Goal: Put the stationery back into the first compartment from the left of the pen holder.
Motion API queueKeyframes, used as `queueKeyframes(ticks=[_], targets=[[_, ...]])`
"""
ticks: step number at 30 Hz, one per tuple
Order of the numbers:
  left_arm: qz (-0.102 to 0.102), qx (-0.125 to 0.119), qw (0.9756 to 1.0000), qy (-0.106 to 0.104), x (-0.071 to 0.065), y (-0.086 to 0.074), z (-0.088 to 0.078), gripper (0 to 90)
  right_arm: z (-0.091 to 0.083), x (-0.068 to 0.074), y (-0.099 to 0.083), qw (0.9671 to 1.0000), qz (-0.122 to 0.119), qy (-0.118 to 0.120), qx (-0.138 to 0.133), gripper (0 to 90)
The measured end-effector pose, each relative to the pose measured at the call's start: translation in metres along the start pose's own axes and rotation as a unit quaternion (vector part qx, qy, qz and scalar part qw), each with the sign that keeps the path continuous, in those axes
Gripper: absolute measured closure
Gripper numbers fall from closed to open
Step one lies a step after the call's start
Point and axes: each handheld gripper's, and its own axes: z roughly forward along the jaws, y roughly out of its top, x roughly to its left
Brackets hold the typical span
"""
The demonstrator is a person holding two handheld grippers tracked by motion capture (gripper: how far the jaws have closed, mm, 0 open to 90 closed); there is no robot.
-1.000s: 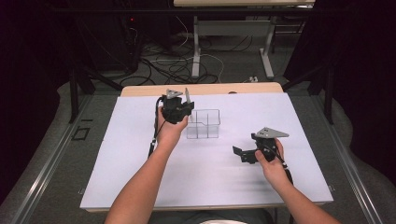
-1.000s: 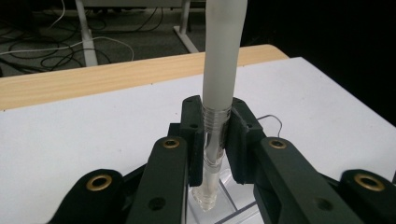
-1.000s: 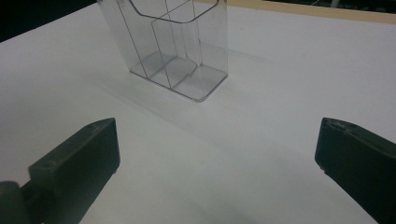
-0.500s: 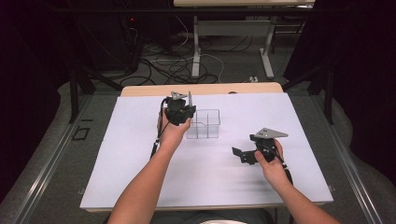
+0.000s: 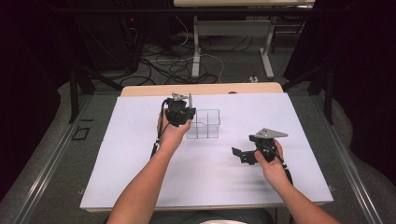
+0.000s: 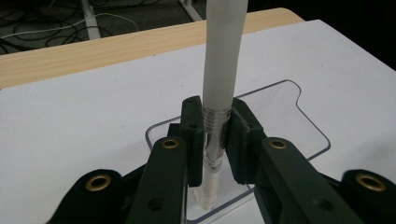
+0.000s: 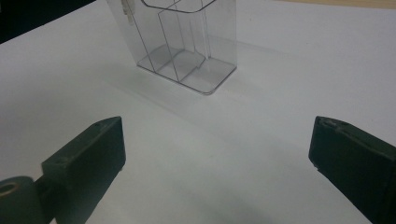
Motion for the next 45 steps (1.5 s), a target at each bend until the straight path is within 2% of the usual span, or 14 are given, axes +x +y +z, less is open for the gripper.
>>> queueKeyframes(ticks=[6, 11, 14, 21, 27, 29, 32, 36, 40, 45], targets=[[-0.003, -0.015, 0.9997, -0.016, -0.001, 0.0, -0.008, 67.7, 0.0, -0.001, 0.0, 1.0, 0.005, -0.001, 0.0, 4.4], [-0.005, -0.03, 0.9994, -0.018, -0.002, -0.004, -0.016, 59.9, -0.001, -0.001, 0.0, 0.9999, 0.011, -0.001, -0.001, 5.0], [0.006, -0.033, 0.9993, -0.017, -0.002, -0.005, -0.019, 51.1, -0.001, -0.001, 0.0, 1.0, 0.008, -0.002, -0.001, 5.0], [0.031, -0.042, 0.9984, -0.02, -0.006, -0.009, -0.032, 40.4, -0.001, -0.001, 0.001, 0.9999, 0.01, -0.004, -0.002, 5.0], [0.041, -0.056, 0.9969, -0.037, -0.01, -0.012, -0.046, 35.4, -0.002, -0.001, 0.001, 1.0, 0.008, -0.005, -0.002, 5.0], [0.046, -0.054, 0.9963, -0.048, -0.011, -0.014, -0.051, 33.0, -0.002, -0.001, 0.001, 0.9999, 0.009, -0.004, 0.0, 5.0], [0.047, -0.05, 0.9963, -0.051, -0.01, -0.018, -0.056, 28.2, -0.002, -0.002, 0.0, 0.9999, 0.005, -0.005, -0.008, 5.1], [0.026, -0.048, 0.9972, -0.051, -0.005, -0.026, -0.064, 24.1, -0.003, -0.002, 0.001, 0.9999, 0.006, -0.009, -0.005, 5.2], [0.02, -0.046, 0.9979, -0.04, 0.004, -0.035, -0.069, 18.3, -0.003, -0.001, 0.001, 0.9999, 0.007, -0.008, -0.002, 5.2], [0.003, -0.045, 0.9982, -0.04, 0.017, -0.048, -0.079, 15.4, -0.002, 0.0, 0.001, 0.9999, 0.007, -0.007, -0.003, 5.2]])
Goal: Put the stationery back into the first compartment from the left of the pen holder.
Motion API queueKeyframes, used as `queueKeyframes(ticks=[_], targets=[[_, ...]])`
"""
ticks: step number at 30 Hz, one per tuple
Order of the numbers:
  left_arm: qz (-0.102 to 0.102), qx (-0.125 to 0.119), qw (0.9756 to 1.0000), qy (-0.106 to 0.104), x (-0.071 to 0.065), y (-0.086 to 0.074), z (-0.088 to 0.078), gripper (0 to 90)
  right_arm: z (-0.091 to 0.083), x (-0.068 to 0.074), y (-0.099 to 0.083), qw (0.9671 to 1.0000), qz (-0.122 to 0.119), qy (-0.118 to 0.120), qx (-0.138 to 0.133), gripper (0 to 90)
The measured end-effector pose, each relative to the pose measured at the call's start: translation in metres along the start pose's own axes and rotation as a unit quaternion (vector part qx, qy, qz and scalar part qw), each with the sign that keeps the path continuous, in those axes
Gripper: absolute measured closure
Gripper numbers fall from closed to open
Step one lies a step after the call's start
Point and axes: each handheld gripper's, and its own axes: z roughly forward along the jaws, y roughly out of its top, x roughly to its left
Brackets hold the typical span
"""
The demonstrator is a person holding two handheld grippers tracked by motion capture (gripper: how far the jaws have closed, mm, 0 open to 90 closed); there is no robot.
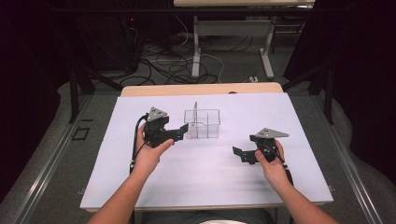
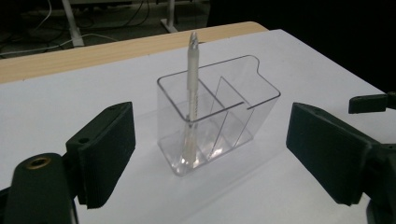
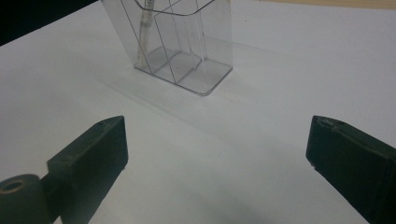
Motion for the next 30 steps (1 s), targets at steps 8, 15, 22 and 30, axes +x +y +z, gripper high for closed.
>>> queueKeyframes(ticks=[8, 15, 22, 30], targets=[[-0.022, 0.012, 0.9997, 0.001, 0.021, -0.022, -0.017, 1.2, 0.0, 0.0, 0.0, 1.0, 0.0, -0.002, 0.0, 5.2], [-0.042, 0.01, 0.9988, 0.024, 0.037, -0.041, -0.029, 0.1, 0.0, 0.0, -0.001, 1.0, 0.003, -0.001, 0.003, 5.2], [-0.043, 0.001, 0.9983, 0.039, 0.049, -0.058, -0.036, 0.1, 0.0, 0.0, -0.001, 1.0, 0.004, -0.003, 0.003, 5.2], [-0.057, -0.012, 0.9962, 0.065, 0.063, -0.07, -0.044, 0.1, 0.0, -0.001, -0.001, 1.0, 0.008, -0.006, 0.001, 5.2]])
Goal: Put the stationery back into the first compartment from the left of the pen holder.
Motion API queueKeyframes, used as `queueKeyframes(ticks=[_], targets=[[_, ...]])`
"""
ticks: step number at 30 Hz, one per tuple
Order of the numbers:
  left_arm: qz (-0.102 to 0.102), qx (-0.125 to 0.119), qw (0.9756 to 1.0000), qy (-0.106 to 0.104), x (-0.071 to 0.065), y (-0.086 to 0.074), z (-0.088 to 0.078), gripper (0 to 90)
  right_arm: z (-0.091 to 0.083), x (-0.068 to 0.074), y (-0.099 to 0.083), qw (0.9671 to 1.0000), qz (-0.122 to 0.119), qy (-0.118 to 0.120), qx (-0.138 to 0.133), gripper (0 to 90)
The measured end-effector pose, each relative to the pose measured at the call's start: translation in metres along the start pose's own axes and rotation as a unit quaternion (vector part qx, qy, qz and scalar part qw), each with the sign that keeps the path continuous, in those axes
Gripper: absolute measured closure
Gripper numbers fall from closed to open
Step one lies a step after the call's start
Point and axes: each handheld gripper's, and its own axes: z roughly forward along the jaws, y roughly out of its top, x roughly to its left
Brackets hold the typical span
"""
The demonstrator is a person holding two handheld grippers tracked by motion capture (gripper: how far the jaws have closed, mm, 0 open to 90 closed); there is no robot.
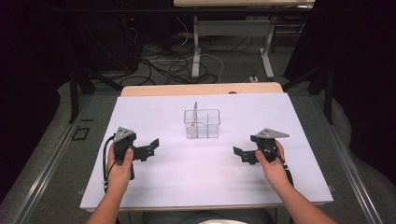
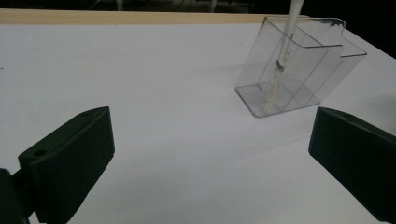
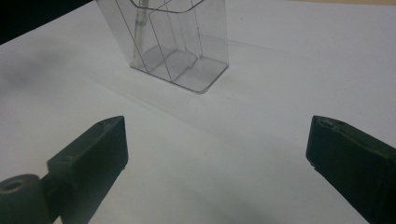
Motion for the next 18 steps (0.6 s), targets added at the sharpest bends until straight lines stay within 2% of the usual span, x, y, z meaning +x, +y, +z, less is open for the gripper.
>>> queueKeyframes(ticks=[4, 8, 13, 18], targets=[[-0.005, 0.002, 1.0, 0.008, 0.007, -0.004, 0.001, 0.1, 0.0, -0.001, 0.0, 1.0, 0.001, -0.002, 0.0, 5.2], [0.005, 0.01, 0.9997, 0.02, 0.011, -0.006, 0.004, 0.1, 0.001, -0.001, -0.001, 1.0, 0.003, -0.003, 0.003, 5.2], [0.0, 0.017, 0.9996, 0.021, 0.013, -0.008, 0.007, 0.1, 0.003, -0.001, -0.003, 1.0, 0.002, -0.003, 0.005, 5.2], [-0.001, 0.013, 0.9997, 0.022, 0.015, -0.007, 0.008, 0.1, 0.003, -0.004, -0.004, 0.9999, 0.007, -0.005, 0.008, 5.2]])
